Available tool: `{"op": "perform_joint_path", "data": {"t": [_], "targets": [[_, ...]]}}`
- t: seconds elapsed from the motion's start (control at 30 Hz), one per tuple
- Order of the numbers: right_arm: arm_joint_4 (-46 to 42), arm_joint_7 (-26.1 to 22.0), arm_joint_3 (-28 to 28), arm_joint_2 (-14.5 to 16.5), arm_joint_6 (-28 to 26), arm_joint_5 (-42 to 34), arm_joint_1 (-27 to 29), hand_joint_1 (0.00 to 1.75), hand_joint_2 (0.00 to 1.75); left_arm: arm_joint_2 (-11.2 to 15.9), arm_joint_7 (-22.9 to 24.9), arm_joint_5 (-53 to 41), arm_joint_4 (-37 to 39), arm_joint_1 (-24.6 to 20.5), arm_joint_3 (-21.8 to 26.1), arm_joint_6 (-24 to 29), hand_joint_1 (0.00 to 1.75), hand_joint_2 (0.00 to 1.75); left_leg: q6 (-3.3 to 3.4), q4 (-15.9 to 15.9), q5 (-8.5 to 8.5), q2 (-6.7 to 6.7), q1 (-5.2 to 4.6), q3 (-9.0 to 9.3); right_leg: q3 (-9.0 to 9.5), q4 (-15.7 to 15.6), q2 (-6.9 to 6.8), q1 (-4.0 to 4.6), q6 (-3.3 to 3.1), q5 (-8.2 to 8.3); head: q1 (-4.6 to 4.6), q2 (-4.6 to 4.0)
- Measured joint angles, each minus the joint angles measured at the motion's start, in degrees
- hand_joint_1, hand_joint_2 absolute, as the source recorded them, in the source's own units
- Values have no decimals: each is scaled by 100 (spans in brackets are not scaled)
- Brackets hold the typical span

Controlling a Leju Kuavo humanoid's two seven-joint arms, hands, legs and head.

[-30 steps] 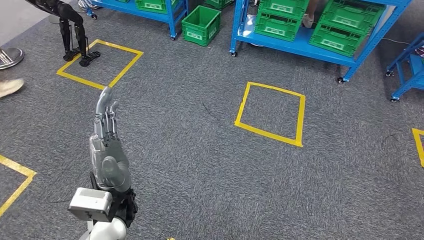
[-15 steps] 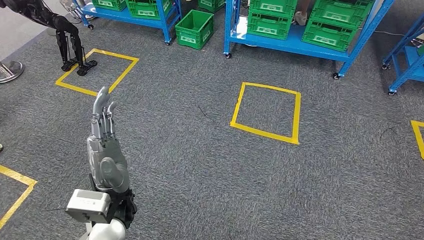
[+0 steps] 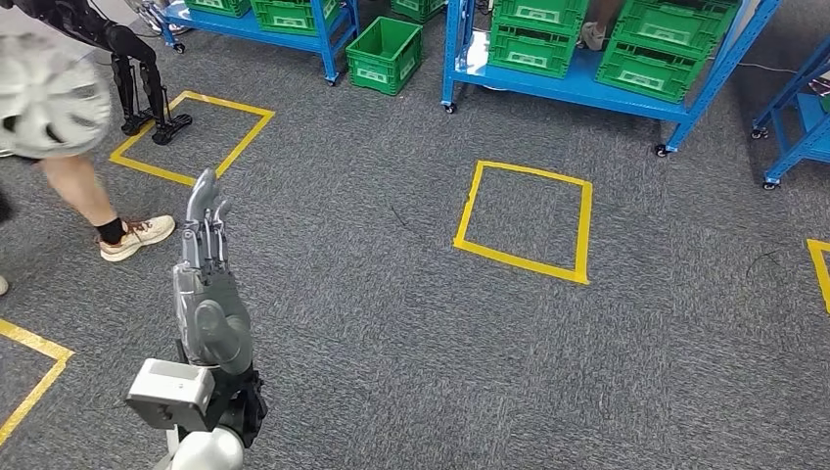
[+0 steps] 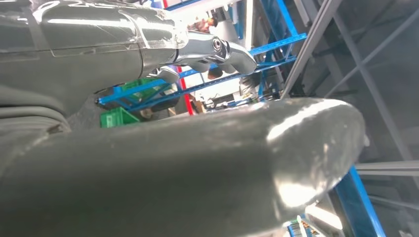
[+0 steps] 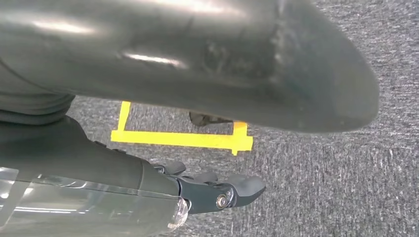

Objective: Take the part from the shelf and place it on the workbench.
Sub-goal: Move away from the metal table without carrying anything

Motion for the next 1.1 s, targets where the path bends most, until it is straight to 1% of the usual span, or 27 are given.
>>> {"op": "perform_joint_path", "data": {"t": [0.2,0.23,0.27,0.3,0.33,0.37,0.4,0.47,0.5,0.53,0.57,0.6,0.63,0.67,0.7,0.73,0.77,0.8,0.83,0.87,0.9,0.93,0.97,1.0,1.03,1.07,1.1], "targets": [[0,-7,-1,2,6,-7,1,0,0,42,60,-7,0,-23,-51,0,0,0,11,3,-7,-4,-7,-4,18,-35,-3,-14,28,16,0,0],[0,-7,-1,10,7,-5,3,0,0,50,66,-9,1,-28,-57,0,0,0,55,-25,-21,-7,-14,2,26,-17,-10,-20,62,54,-2,0],[0,-9,-1,18,8,-5,8,0,0,58,69,-13,1,-36,-62,0,0,0,115,-75,-38,-11,-13,37,33,18,-16,-28,106,106,-9,0],[0,-15,0,25,10,-6,12,0,0,66,72,-18,-2,-42,-66,0,0,0,179,-152,-47,-14,-7,100,23,82,-19,-38,149,147,-11,0],[0,-25,1,31,14,-8,11,0,0,72,74,-23,-4,-49,-68,0,0,0,236,-241,-51,-17,8,182,-29,214,-13,-38,183,146,-8,0],[0,-34,1,28,20,-10,8,0,0,75,74,-27,-8,-57,-69,0,0,0,255,-299,-50,-18,30,264,-133,398,5,-43,203,73,1,0],[0,-42,1,27,26,-10,6,0,0,78,75,-30,-11,-58,-72,0,0,0,254,-334,-53,-20,47,321,-298,658,24,-51,223,-56,16,0],[-1,-49,2,30,42,-10,8,0,0,81,80,-32,-10,-58,-80,0,0,0,221,-342,-95,-34,81,386,-711,1277,48,-89,288,-323,31,0],[-1,-51,3,30,46,-8,15,0,0,83,83,-32,-9,-54,-85,0,0,0,185,-339,-131,-45,106,424,-862,1460,49,-120,327,-349,33,0],[-1,-54,4,29,50,-7,20,0,0,86,83,-32,-9,-52,-89,0,0,0,139,-335,-171,-57,140,475,-925,1473,46,-155,367,-270,33,0],[-1,-56,5,26,50,-6,24,0,0,89,82,-32,-9,-51,-92,0,0,0,76,-330,-221,-68,187,546,-878,1283,40,-197,415,-89,34,0],[0,-57,5,22,50,-4,28,0,0,91,79,-31,-9,-50,-95,0,0,0,2,-317,-277,-77,236,631,-758,945,25,-248,481,153,36,0],[0,-58,4,32,52,-4,35,0,0,94,72,-30,-9,-50,-97,0,0,0,-80,-295,-334,-84,271,714,-654,644,13,-274,549,309,68,0],[0,-59,3,38,55,-3,34,0,0,96,64,-28,-8,-51,-99,0,0,0,-160,-257,-386,-86,286,749,-577,389,-5,-277,551,371,117,0],[-1,-59,2,39,60,-3,34,0,0,98,55,-26,-9,-54,-101,0,0,0,-225,-223,-434,-81,286,757,-564,285,-12,-273,498,371,141,0],[-1,-60,1,45,64,-1,32,0,0,99,48,-25,-9,-55,-104,0,0,0,-275,-198,-471,-69,279,746,-596,303,-10,-251,407,288,150,0],[-1,-61,1,38,66,1,34,0,0,102,44,-23,-10,-56,-109,0,0,0,-307,-176,-490,-52,277,722,-604,318,-7,-244,284,233,123,0],[-1,-63,1,33,67,3,46,0,0,107,41,-23,-13,-59,-114,0,0,0,-332,-132,-489,-34,284,716,-599,358,12,-249,207,203,65,0],[0,-67,1,32,66,5,54,0,0,114,41,-23,-14,-59,-118,0,0,0,-339,6,-466,-21,287,660,-563,358,28,-244,150,145,23,0],[1,-70,1,28,65,6,56,0,0,122,44,-25,-15,-63,-121,0,0,0,-334,261,-459,-11,282,520,-508,339,48,-235,102,99,-11,0],[1,-75,1,26,64,7,50,0,0,131,52,-30,-16,-64,-122,0,0,0,-319,616,-497,-4,267,300,-442,311,66,-220,63,53,-44,0],[0,-80,1,27,64,8,43,0,0,139,62,-39,-16,-64,-125,0,0,0,-290,1015,-594,-1,240,18,-367,282,78,-199,30,1,-68,0],[0,-82,1,30,64,8,43,0,0,148,75,-54,-16,-63,-126,0,0,0,-258,1376,-744,1,208,-281,-281,259,87,-172,8,-51,-84,0],[0,-83,1,32,64,8,50,0,0,156,90,-69,-15,-61,-126,0,0,0,-225,1624,-889,1,175,-533,-190,243,94,-143,-11,-109,-95,0],[0,-83,1,33,64,8,59,0,0,162,109,-81,-15,-60,-127,0,0,0,-183,1738,-982,1,142,-727,-87,233,102,-113,-26,-175,-101,0],[0,-83,1,32,65,8,66,0,0,166,127,-90,-15,-60,-127,0,0,0,-130,1696,-976,0,104,-849,31,226,112,-83,-37,-251,-103,0],[0,-83,1,32,64,7,68,0,0,169,140,-93,-15,-59,-127,0,0,0,-69,1511,-832,-5,63,-893,152,218,123,-56,-45,-328,-105,0]]}}
